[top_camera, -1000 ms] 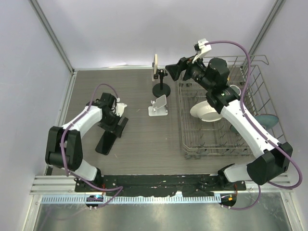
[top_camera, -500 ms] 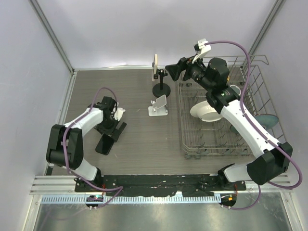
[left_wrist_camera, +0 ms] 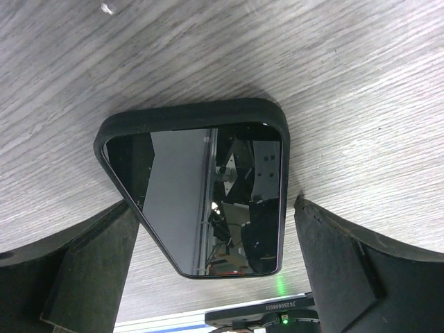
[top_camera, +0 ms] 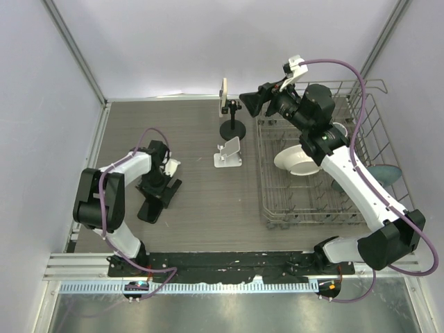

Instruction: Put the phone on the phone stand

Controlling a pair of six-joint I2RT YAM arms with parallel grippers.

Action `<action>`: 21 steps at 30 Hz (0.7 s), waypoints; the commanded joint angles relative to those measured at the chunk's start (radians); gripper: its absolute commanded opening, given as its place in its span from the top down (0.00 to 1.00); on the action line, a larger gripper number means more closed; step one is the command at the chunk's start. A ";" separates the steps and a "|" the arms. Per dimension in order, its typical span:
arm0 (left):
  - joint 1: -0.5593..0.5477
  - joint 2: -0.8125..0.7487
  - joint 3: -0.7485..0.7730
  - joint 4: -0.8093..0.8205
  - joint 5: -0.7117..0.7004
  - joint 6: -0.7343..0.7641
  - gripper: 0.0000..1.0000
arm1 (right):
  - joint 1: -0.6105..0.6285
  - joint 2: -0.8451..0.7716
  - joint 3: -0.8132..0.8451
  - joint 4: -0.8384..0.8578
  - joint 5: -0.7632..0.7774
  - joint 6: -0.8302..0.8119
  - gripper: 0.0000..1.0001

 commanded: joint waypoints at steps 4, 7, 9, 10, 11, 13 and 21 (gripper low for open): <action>0.021 0.119 0.046 -0.024 0.129 0.035 0.11 | -0.005 -0.036 0.000 0.050 0.001 -0.017 0.21; 0.019 0.152 0.049 -0.024 0.152 0.040 0.14 | -0.003 -0.036 -0.001 0.048 0.005 -0.019 0.21; 0.018 0.160 0.052 -0.015 0.174 0.038 0.14 | -0.003 -0.038 -0.001 0.048 0.007 -0.019 0.21; 0.018 0.160 0.054 -0.009 0.180 0.038 0.16 | -0.003 -0.038 -0.001 0.048 0.008 -0.019 0.21; 0.018 0.165 0.055 -0.006 0.180 0.037 0.19 | -0.003 -0.036 -0.001 0.050 0.008 -0.019 0.21; 0.018 0.168 0.055 0.000 0.172 0.034 0.29 | -0.005 -0.035 -0.001 0.050 0.010 -0.017 0.21; 0.015 0.091 0.047 0.032 0.185 0.008 0.91 | -0.003 -0.009 0.010 0.054 0.013 0.001 0.21</action>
